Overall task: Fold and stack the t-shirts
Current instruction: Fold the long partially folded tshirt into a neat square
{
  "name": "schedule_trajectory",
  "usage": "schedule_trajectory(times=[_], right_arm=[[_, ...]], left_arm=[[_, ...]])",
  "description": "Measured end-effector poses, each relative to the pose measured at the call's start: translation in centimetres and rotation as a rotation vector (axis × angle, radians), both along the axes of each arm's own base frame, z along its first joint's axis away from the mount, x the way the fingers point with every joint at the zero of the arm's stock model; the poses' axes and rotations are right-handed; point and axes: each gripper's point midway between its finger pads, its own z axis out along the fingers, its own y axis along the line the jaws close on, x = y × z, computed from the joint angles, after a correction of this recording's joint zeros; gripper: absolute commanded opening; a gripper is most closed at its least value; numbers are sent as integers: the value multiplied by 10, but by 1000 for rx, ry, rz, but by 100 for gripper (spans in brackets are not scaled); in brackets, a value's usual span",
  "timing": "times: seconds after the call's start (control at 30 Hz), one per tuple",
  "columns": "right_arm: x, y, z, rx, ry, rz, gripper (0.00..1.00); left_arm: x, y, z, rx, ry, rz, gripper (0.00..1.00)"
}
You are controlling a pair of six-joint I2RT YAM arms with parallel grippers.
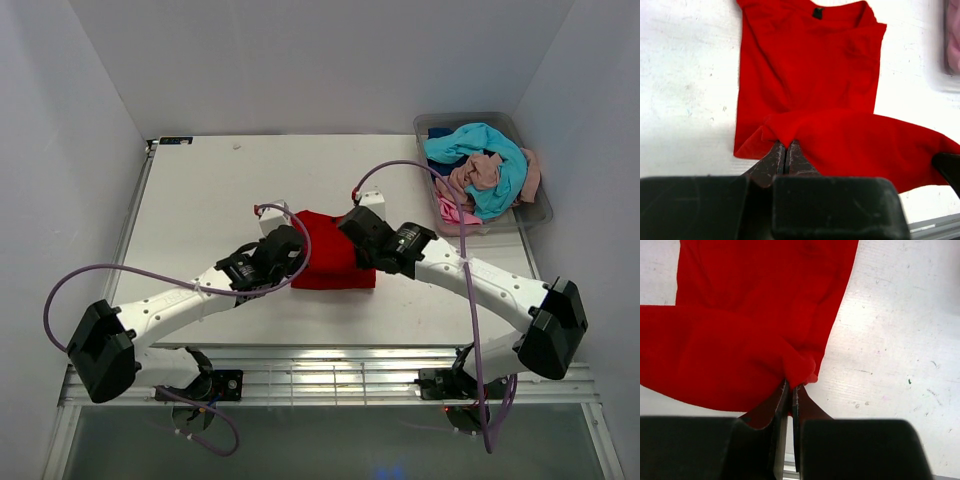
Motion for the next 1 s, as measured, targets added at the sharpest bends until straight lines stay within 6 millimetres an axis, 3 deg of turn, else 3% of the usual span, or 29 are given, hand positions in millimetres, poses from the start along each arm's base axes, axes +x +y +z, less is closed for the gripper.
schedule_trajectory(times=[0.43,0.8,1.0], right_arm=[[41,-6,-4,-52,-44,-22,8],[86,-9,-51,-120,2,-25,8],[114,-6,-68,-144,21,-14,8]], left_arm=[[44,-4,-11,7,-19,-8,0],[84,-9,-60,41,70,-13,0],[109,-10,-70,48,89,-8,0]])
